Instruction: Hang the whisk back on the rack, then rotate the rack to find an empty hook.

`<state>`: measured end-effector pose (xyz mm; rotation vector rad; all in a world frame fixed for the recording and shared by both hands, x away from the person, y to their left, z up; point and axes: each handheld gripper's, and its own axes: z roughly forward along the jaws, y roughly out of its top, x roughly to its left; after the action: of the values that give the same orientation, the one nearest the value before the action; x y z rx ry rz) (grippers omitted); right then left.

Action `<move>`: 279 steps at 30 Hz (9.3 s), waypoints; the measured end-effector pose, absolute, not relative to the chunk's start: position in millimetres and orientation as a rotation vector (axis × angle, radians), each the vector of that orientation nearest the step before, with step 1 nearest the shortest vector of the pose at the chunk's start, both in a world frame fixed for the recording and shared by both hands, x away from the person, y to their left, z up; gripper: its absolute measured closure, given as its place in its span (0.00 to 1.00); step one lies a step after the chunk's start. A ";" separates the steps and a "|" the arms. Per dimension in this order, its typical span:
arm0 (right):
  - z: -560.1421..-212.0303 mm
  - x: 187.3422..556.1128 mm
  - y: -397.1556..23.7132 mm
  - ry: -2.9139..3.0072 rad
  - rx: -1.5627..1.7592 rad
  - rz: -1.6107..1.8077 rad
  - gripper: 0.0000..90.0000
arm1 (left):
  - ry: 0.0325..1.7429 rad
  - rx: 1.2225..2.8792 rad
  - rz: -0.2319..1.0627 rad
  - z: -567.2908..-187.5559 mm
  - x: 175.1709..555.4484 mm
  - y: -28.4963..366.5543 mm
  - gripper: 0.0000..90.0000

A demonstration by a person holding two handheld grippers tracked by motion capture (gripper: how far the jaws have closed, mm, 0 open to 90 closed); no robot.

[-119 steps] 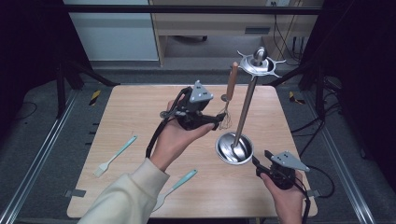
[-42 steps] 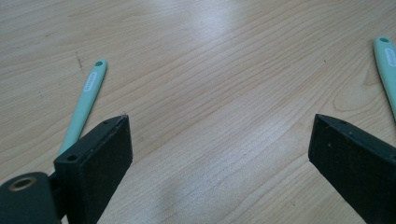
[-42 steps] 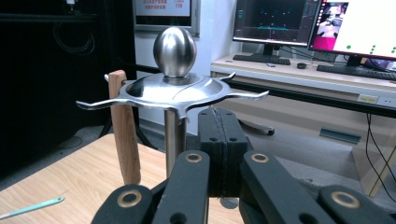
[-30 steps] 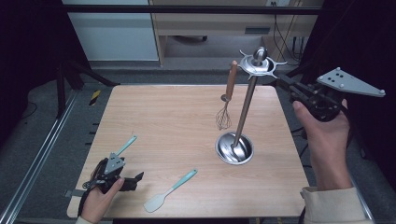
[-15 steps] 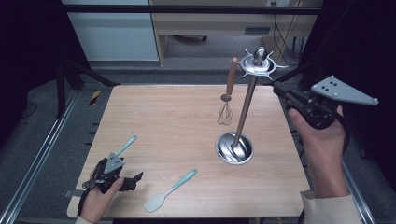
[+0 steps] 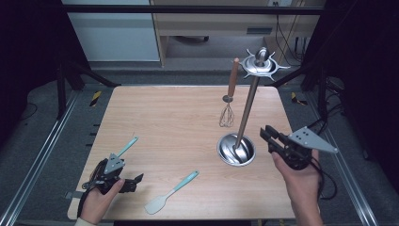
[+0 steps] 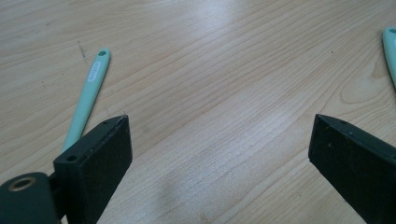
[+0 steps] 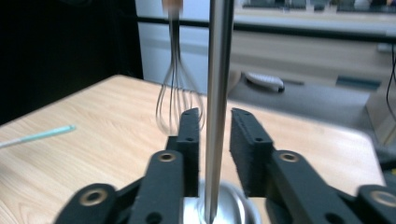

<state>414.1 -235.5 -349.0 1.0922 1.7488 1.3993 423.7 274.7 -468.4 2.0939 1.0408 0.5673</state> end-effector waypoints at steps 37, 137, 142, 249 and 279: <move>-463.2 409.5 -218.5 1.906 1.278 1.181 0.40 | 1.108 1.950 0.619 -444.8 433.8 326.6 0.25; -472.1 412.4 -225.5 1.995 1.290 1.086 0.37 | 0.601 2.794 0.086 -451.0 463.9 53.4 0.73; -471.7 412.3 -225.9 1.995 1.286 1.087 0.37 | 0.604 2.823 0.088 -455.0 463.5 48.9 0.69; -474.7 414.5 -224.3 2.017 1.299 1.072 0.29 | 0.469 2.102 0.484 -266.9 432.3 63.8 0.83; -474.3 414.9 -224.0 2.012 1.307 1.085 0.29 | 0.474 1.915 0.534 -210.5 463.3 31.3 0.83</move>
<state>414.9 -224.0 -474.3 1.3071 2.0118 1.0849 463.3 31.3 -210.5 1.9146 0.4741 0.5340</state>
